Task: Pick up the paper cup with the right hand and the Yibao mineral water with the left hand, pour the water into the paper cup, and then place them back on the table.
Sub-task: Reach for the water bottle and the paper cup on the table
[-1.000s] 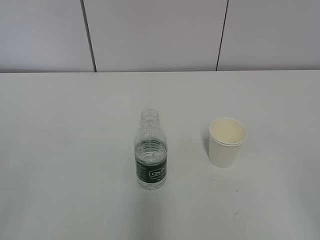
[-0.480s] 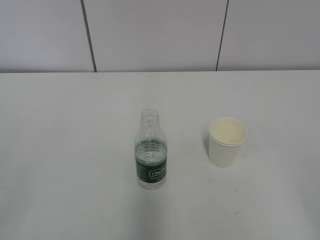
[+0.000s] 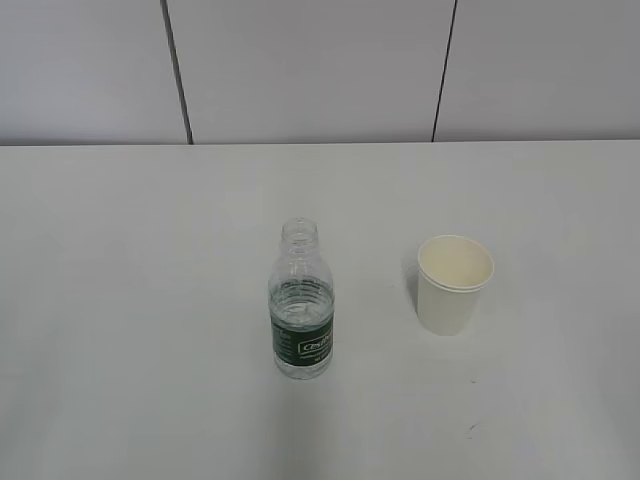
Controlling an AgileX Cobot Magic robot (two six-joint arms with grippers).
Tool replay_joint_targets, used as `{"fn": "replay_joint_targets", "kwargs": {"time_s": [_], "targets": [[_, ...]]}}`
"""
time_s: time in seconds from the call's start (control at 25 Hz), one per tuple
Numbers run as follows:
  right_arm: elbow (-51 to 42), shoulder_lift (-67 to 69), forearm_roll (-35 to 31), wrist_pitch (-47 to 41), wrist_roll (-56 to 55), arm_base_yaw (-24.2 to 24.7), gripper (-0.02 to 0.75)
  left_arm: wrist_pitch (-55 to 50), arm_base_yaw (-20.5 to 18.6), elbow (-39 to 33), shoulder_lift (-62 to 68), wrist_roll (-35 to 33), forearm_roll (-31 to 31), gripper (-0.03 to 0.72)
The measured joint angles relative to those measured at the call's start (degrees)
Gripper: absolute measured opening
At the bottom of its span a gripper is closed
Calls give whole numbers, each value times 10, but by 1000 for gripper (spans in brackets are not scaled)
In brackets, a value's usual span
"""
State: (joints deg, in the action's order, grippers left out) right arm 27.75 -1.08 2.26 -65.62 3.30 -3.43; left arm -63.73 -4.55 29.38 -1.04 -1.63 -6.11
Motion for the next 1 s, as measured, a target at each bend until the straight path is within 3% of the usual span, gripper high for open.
{"fn": "replay_joint_targets", "kwargs": {"time_s": [1.0], "targets": [[0,0,0,0,0,20,585,1,0,0,0,0,0,542]]}}
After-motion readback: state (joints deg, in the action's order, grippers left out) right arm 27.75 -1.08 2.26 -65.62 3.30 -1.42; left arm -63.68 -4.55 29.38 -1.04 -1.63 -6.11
